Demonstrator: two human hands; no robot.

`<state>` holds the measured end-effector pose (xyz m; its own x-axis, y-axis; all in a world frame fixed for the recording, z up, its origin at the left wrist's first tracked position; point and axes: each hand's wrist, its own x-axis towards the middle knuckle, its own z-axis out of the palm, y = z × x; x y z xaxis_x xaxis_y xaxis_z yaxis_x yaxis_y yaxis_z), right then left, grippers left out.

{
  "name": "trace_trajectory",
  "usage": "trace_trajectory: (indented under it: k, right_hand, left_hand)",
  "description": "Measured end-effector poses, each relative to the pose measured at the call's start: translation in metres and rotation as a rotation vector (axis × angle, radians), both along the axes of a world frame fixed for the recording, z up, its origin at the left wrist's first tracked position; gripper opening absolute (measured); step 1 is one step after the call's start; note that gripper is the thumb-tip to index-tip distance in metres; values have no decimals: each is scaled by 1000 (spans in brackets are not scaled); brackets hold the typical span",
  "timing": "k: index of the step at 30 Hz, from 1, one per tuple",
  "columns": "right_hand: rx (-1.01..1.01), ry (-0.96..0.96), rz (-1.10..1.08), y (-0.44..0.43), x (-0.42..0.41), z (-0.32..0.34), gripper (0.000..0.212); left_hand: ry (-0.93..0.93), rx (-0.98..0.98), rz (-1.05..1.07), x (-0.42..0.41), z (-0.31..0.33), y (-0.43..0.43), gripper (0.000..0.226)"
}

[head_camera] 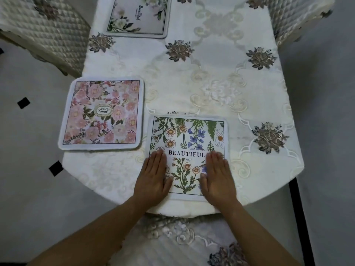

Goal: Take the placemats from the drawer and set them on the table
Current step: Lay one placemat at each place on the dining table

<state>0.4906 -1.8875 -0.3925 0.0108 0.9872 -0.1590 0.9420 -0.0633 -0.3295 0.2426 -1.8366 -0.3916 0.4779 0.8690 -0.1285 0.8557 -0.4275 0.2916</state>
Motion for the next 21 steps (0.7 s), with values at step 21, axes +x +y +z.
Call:
trace_trajectory:
  k: [21]
  right_hand:
    - [32, -23, 147, 170, -17, -4, 67]
  left_hand:
    - [86, 12, -98, 72, -6, 163, 72]
